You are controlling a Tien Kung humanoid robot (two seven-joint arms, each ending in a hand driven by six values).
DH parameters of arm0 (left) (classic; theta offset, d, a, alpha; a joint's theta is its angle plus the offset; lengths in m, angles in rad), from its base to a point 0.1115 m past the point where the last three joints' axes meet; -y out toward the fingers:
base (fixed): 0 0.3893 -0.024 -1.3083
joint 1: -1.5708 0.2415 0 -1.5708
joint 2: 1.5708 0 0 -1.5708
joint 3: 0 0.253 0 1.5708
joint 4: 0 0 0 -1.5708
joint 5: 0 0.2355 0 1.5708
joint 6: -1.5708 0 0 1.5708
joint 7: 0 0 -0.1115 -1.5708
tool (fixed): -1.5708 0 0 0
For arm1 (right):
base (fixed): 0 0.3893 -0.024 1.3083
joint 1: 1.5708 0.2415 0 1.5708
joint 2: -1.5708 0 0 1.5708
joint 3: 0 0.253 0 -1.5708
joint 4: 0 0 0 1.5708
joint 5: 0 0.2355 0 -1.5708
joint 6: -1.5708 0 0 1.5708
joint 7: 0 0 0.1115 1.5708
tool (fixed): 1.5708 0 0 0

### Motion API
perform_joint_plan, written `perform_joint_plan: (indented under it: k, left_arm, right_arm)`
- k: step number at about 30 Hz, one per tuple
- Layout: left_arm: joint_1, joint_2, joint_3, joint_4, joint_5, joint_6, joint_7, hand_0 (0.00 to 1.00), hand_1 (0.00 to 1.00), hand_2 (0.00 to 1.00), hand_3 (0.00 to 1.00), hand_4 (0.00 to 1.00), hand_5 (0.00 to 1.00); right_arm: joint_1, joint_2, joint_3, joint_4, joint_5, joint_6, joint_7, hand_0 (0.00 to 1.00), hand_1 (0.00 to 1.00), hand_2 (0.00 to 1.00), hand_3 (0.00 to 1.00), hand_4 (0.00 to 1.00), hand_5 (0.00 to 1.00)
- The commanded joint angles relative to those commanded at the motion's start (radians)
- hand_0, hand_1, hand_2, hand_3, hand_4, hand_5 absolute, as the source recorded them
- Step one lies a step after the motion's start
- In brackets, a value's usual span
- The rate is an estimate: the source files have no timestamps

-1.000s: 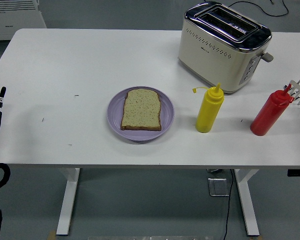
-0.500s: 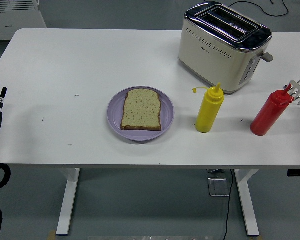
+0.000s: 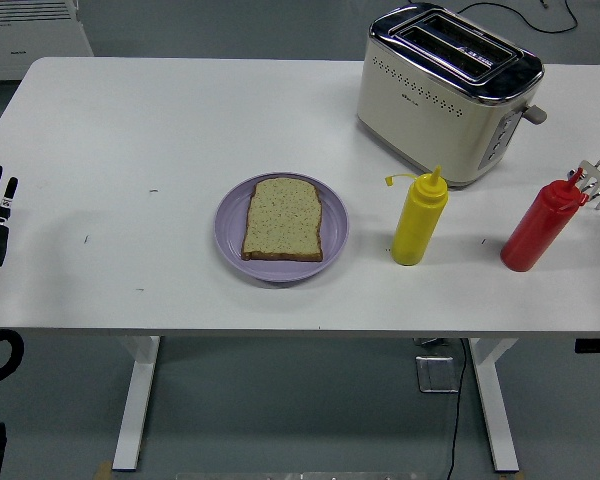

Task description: Pick up the cup,pour liquid into bread,place the cup on the desk

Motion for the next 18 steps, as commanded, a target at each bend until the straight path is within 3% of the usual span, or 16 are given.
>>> perform_joint_plan:
  k: [18]
  left_arm:
    - [-0.005, 0.0, -0.01, -0.001, 0.0, 0.0, 0.001, 0.782, 0.735, 0.728, 0.681, 0.555, 0.998]
  right_arm:
    - [0.007, 0.003, 0.009, 0.004, -0.005, 0.01, -0.005, 0.784, 0.722, 0.731, 0.76, 0.663, 0.6]
